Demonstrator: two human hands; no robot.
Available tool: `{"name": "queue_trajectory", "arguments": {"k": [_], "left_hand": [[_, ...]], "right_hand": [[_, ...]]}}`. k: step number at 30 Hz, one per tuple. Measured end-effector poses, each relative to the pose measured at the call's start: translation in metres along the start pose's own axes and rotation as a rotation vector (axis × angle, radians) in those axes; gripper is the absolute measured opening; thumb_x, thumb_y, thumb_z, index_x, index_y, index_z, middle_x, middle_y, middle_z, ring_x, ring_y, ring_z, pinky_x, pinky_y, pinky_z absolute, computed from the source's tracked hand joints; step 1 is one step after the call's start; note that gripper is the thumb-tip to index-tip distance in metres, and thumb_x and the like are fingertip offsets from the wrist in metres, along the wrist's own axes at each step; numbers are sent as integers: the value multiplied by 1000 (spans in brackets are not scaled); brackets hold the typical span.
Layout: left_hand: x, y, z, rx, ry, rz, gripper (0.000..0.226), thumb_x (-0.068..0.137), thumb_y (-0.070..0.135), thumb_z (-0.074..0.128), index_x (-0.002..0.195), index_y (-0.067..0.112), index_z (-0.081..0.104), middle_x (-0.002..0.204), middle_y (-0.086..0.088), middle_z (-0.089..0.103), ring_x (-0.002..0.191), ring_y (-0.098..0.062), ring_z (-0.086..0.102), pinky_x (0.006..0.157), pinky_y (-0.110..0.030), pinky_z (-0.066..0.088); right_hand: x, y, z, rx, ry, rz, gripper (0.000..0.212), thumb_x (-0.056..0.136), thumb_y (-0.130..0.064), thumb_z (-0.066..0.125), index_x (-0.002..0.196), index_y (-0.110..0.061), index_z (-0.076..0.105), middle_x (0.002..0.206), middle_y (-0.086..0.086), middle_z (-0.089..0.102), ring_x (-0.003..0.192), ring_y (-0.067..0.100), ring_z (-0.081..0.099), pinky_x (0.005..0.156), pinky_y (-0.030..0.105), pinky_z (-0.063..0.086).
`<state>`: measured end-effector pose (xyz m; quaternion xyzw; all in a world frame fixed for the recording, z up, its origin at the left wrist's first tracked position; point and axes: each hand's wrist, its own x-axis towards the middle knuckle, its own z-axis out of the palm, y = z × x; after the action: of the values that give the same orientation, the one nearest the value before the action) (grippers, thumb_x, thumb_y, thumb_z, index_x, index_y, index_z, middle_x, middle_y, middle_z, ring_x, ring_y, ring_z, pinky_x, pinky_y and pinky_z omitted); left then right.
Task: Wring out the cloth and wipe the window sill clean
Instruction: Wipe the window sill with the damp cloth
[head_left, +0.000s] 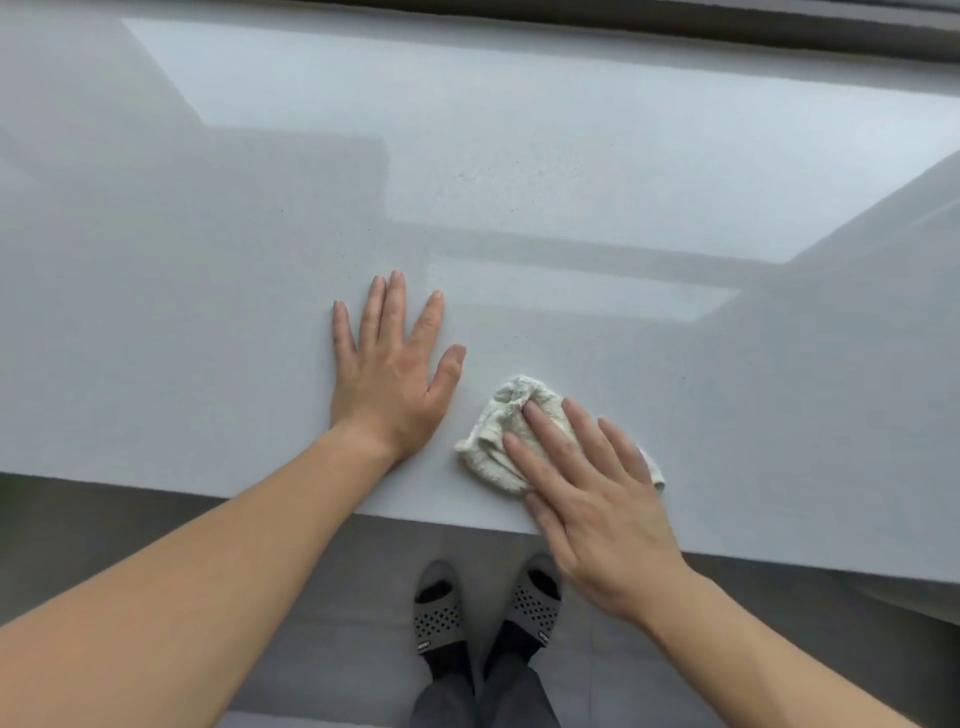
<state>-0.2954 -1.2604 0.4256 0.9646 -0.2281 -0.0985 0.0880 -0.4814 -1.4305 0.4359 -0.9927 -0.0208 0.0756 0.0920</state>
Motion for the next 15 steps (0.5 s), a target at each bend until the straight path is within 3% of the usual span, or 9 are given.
{"name": "queue_trajectory", "arguments": {"k": [2, 5, 7, 10, 12, 15], "left_hand": [[0, 0, 1, -9, 11, 3, 71, 94, 60, 11, 158, 28, 14, 167, -10, -4, 152, -20, -14, 119, -54, -12], [-1, 2, 3, 4, 12, -5, 72, 94, 61, 10, 158, 28, 12, 167, -10, -6, 152, -20, -15, 119, -55, -12], [-1, 2, 3, 16, 12, -6, 73, 93, 61, 10, 158, 27, 11, 167, -11, -6, 152, -21, -15, 119, -55, -12], [2, 2, 2, 24, 0, -9, 70, 95, 59, 16, 158, 27, 13, 167, -11, -5, 152, -22, -13, 119, -57, -12], [3, 4, 0, 6, -5, -36, 65, 99, 54, 25, 157, 26, 17, 167, -12, -2, 153, -22, -11, 118, -58, -12], [7, 12, -2, -56, 47, -34, 60, 99, 48, 29, 153, 23, 27, 167, -10, 5, 153, -23, -5, 118, -57, -13]], "right_hand": [[3, 30, -4, -22, 17, 67, 54, 102, -43, 32, 155, -39, 27, 165, -9, 18, 153, 22, 12, 121, 44, 15], [20, 50, -10, 87, 92, 430, 55, 100, -43, 25, 156, -40, 22, 166, -11, 9, 154, 21, 4, 121, 40, 2], [19, 27, -7, 85, 116, 552, 57, 101, -42, 23, 157, -38, 17, 167, -8, 4, 154, 22, -1, 120, 40, -1], [-12, -7, 3, 14, 55, 334, 57, 103, -41, 26, 159, -36, 12, 167, -6, 3, 154, 23, -2, 122, 44, 3], [-30, 8, 1, -5, -2, 137, 55, 104, -43, 26, 158, -37, 16, 167, -7, 9, 154, 23, 2, 122, 45, 9], [-23, 65, -9, -47, -16, 149, 56, 103, -50, 17, 158, -41, 11, 167, -9, 5, 154, 23, 4, 122, 45, 9]]}}
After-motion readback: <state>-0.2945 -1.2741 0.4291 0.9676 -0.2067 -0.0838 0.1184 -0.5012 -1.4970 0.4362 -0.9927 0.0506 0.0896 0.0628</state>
